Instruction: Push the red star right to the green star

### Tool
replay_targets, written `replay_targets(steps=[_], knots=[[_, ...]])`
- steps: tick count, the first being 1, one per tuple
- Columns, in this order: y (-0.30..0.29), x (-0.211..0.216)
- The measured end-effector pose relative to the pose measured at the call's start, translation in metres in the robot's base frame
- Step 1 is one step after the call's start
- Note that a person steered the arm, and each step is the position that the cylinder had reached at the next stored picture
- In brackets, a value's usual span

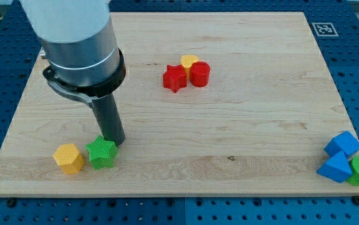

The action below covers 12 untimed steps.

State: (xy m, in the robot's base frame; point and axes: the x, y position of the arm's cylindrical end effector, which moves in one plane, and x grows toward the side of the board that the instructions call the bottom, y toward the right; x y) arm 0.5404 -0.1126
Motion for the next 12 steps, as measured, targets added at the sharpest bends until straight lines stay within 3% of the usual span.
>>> replay_targets(steps=[3,5,7,8,10,12], knots=[[-0.021,0.003],[-0.056,-0.057],[-0.008,-0.148],[0.047,-0.158],[0.159,-0.135],[0.149,-0.119]])
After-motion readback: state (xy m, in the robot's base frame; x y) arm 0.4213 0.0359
